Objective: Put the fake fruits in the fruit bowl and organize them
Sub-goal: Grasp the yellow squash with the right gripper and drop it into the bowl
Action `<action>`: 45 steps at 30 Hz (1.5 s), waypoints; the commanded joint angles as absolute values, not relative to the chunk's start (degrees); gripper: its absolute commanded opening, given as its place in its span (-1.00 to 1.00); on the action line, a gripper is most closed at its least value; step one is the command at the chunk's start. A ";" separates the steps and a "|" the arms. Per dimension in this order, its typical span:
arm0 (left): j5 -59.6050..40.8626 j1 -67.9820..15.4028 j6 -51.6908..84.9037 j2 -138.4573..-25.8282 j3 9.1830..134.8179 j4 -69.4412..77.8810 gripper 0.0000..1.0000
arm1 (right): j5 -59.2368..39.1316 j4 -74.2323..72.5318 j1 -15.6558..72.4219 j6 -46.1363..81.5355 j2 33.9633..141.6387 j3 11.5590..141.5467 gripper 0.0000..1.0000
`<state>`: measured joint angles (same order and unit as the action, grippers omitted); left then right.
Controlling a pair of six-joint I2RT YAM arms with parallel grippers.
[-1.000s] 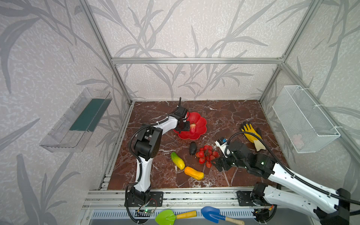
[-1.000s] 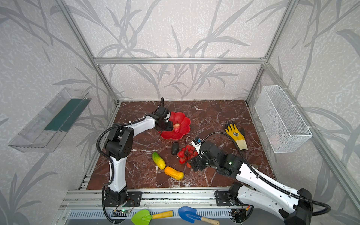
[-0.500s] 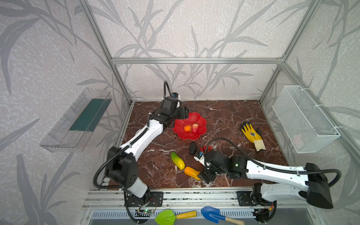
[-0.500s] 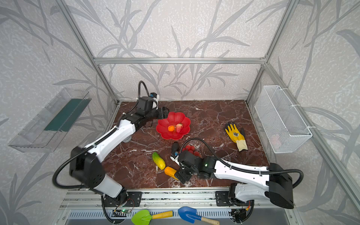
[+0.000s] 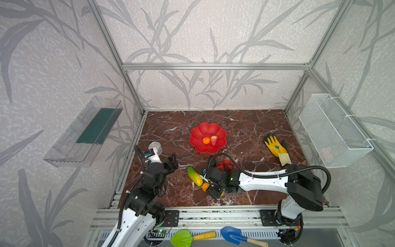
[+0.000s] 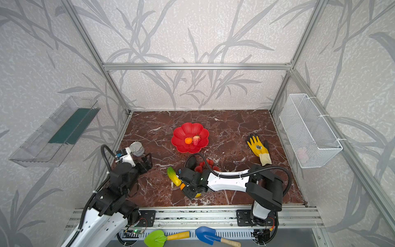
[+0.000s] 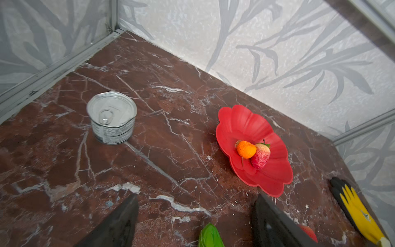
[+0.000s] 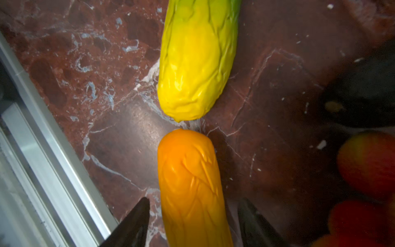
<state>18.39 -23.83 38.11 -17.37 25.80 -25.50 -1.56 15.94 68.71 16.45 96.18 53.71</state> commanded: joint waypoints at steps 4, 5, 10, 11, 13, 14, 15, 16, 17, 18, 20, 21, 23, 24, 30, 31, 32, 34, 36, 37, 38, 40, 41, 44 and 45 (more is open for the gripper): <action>25.01 -23.63 43.19 -9.39 25.12 -34.18 0.74 | -2.61 14.15 69.51 19.49 99.33 55.20 -0.08; 24.69 -23.63 43.39 -9.85 24.97 -34.02 0.74 | -2.16 14.30 69.44 19.54 98.70 54.96 -0.17; 23.13 -23.64 43.95 -13.69 24.79 -31.79 0.74 | 1.26 18.25 69.42 18.78 91.25 55.75 -0.45; 22.73 -23.60 43.82 -14.47 24.91 -31.22 0.74 | 2.46 19.20 69.38 18.32 89.02 56.25 -0.46; 22.25 -23.64 43.21 -15.41 25.02 -30.37 0.74 | 6.43 19.83 69.13 17.94 85.15 57.24 -0.47; 22.05 -23.64 42.91 -15.84 25.17 -30.15 0.74 | 7.50 19.50 68.50 16.96 83.46 57.88 -0.47; 21.87 -23.62 42.73 -16.00 25.25 -30.06 0.74 | 7.49 19.00 67.37 15.70 82.22 58.85 -0.47; 21.78 -23.62 42.72 -16.13 25.27 -30.08 0.74 | 6.98 18.89 65.98 14.93 81.92 60.15 -0.46; 21.51 -23.60 42.71 -16.17 25.24 -30.02 0.74 | 5.79 18.75 63.89 14.28 82.38 62.13 -0.46; 21.28 -23.64 42.76 -16.10 25.14 -29.91 0.74 | 4.41 18.63 61.68 13.79 83.58 64.30 -0.46; 20.59 -23.61 42.89 -16.02 24.93 -29.80 0.74 | 2.44 18.72 57.55 13.16 86.75 68.72 -0.46; 20.08 -23.60 43.00 -15.94 24.87 -29.86 0.74 | 1.58 18.30 55.56 12.58 89.06 71.28 -0.46; 19.10 -23.63 43.37 -16.05 25.02 -30.46 0.74 | 0.14 17.00 52.63 11.27 93.89 75.93 -0.46; 18.59 -23.56 43.50 -16.15 25.10 -30.86 0.74 | -0.98 16.66 51.25 10.64 96.71 78.58 -0.46; 16.55 -23.64 43.49 -16.81 26.69 -34.29 0.70 | -2.43 19.80 47.23 5.85 115.35 95.70 -0.46; 16.32 -23.58 43.54 -16.96 26.76 -34.65 0.69 | -2.14 20.11 46.99 5.04 117.53 97.53 -0.46; 15.81 -23.64 43.68 -17.08 26.74 -34.74 0.68 | -1.89 20.34 46.73 4.44 119.80 99.29 -0.46; 14.96 -23.64 43.85 -17.57 26.65 -34.88 0.67 | -1.08 21.09 46.24 3.62 123.54 102.31 -0.46; 14.06 -23.64 44.05 -18.47 26.54 -34.59 0.67 | -0.39 21.64 45.80 3.43 126.54 104.66 -0.45; 13.72 -23.62 44.21 -19.00 26.57 -34.16 0.66 | -0.15 21.20 45.66 3.34 127.49 105.08 -0.45; 13.14 -23.63 44.21 -19.70 26.43 -33.66 0.66 | 0.08 20.89 45.46 3.33 128.38 105.54 -0.44; 12.06 -23.64 44.30 -21.28 26.21 -32.13 0.65 | 0.51 21.10 45.19 3.26 129.86 106.86 -0.40; 11.40 -23.64 44.38 -22.23 26.18 -31.17 0.65 | 0.61 21.49 45.09 3.33 130.58 107.67 -0.33; 9.47 -23.64 44.72 -24.69 25.59 -28.12 0.63 | -0.11 22.57 44.93 3.25 130.92 109.13 0.04; 8.76 -23.70 44.94 -26.78 25.34 -26.95 0.63 | -0.41 22.60 44.91 3.24 130.08 109.00 0.17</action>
